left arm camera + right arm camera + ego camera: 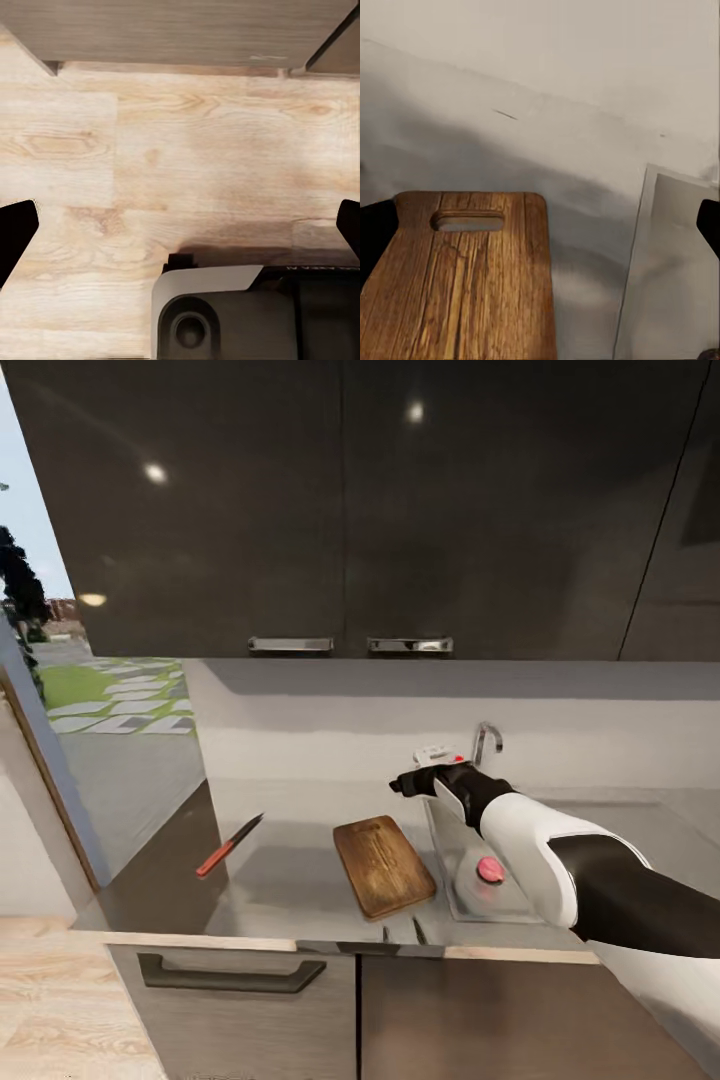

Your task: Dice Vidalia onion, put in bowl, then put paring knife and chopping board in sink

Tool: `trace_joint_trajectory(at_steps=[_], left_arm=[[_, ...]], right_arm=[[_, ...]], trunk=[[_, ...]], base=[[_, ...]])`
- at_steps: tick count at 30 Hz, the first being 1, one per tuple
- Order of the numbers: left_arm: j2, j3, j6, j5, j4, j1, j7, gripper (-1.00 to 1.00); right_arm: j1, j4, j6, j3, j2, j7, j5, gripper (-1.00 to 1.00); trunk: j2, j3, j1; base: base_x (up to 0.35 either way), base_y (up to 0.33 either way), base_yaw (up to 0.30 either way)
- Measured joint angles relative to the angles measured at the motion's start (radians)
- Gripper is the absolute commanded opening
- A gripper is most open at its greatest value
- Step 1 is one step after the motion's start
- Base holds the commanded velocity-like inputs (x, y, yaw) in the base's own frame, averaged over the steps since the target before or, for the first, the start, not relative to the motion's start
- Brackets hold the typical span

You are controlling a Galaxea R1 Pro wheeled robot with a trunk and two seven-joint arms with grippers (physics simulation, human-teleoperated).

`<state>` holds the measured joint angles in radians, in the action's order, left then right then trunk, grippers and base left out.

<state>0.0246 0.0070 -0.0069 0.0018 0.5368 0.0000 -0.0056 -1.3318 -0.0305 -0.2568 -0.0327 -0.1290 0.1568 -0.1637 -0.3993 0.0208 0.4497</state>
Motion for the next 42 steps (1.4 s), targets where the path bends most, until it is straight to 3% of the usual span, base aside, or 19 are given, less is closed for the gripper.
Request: trace_joint_trajectory(at_steps=[9, 16, 22, 26, 31, 33, 37, 42], left_arm=[[0.000, 0.000, 0.000, 0.000, -0.001, 0.000, 0.000, 1.00], [0.000, 0.000, 0.000, 0.000, -0.001, 0.000, 0.000, 1.00], [0.000, 0.000, 0.000, 0.000, 0.000, 0.000, 0.000, 1.00], [0.000, 0.000, 0.000, 0.000, 0.000, 0.000, 0.000, 1.00], [0.000, 0.000, 0.000, 0.000, -0.001, 0.000, 0.000, 1.00], [0.000, 0.000, 0.000, 0.000, -0.001, 0.000, 0.000, 1.00], [0.000, 0.000, 0.001, 0.000, -0.002, 0.000, 0.000, 1.00], [0.000, 0.000, 0.000, 0.000, -0.002, 0.000, 0.000, 1.00]], right_arm=[[0.001, 0.009, 0.002, 0.000, 0.000, 0.000, 0.000, 1.00], [0.018, 0.010, 0.003, 0.001, 0.003, 0.000, -0.002, 1.00], [0.028, 0.010, 0.005, 0.000, 0.036, 0.045, -0.014, 1.00], [0.030, 0.010, 0.005, 0.000, 0.062, 0.125, -0.059, 1.00], [0.031, 0.009, 0.004, 0.000, 0.071, 0.206, -0.212, 1.00], [0.031, 0.009, 0.005, 0.000, 0.071, 0.245, -0.253, 1.00], [0.031, 0.008, 0.005, 0.000, 0.072, 0.322, -0.292, 1.00], [0.031, 0.008, 0.006, 0.000, 0.072, 0.348, -0.325, 1.00]], trunk=[[0.000, -0.007, 0.000], [0.000, -0.008, 0.000], [0.000, -0.009, 0.000], [0.000, -0.009, 0.000], [0.000, -0.009, 0.000], [0.000, -0.009, 0.000], [0.000, -0.009, 0.000], [0.000, -0.009, 0.000]], base=[[0.002, 0.000, 0.264], [0.078, -0.090, 0.065], [0.146, -0.155, 0.005], [0.041, -0.044, 0.000], [0.006, -0.007, 0.000], [0.001, -0.001, 0.000], [0.000, 0.000, 0.000], [0.023, 0.000, 0.000]])
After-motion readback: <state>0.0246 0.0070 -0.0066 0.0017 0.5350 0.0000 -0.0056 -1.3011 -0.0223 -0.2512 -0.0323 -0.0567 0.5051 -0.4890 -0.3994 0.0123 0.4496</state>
